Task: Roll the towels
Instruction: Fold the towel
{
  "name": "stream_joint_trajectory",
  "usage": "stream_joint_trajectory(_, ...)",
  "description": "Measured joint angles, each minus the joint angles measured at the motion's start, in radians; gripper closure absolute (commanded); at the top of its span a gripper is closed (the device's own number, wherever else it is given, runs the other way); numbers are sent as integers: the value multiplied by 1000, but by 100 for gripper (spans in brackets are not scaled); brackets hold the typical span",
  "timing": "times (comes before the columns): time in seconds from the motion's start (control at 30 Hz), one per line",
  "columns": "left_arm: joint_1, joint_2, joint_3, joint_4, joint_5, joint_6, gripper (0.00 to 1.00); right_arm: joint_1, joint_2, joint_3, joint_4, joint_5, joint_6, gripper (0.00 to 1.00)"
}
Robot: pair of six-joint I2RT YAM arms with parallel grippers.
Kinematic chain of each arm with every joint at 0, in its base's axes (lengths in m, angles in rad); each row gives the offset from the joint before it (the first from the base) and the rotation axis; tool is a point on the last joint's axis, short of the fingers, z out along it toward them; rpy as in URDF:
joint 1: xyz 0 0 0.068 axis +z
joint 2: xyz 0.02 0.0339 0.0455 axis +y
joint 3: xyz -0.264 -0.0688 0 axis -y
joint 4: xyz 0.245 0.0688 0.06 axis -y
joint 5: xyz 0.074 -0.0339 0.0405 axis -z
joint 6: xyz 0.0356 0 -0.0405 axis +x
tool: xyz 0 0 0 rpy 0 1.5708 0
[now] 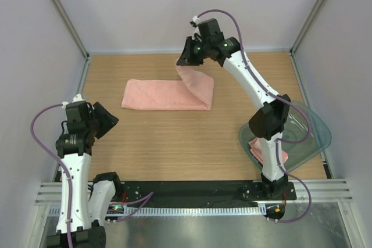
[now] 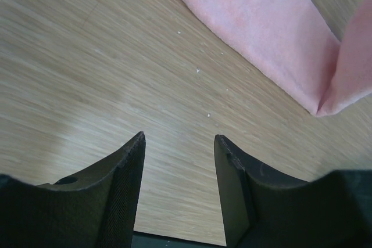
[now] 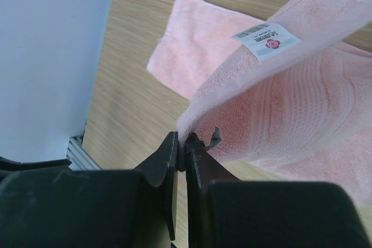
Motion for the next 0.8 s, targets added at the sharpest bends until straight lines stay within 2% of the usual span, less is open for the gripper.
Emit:
stream_joint_trajectory(0.27, 0, 24, -4, 0, -16, -8, 49, 124, 105, 24, 189, -11, 61, 99)
stream_joint_trajectory(0.6, -1, 24, -9, 0, -16, -9, 49, 227, 352, 93, 372, 2, 132, 99)
stream_joint_trajectory(0.7, -1, 24, -9, 0, -16, -9, 49, 259, 405, 93, 425, 7, 153, 95)
stream_joint_trajectory(0.8, -1, 24, -9, 0, -17, -10, 49, 291, 465, 111, 474, 6, 179, 83)
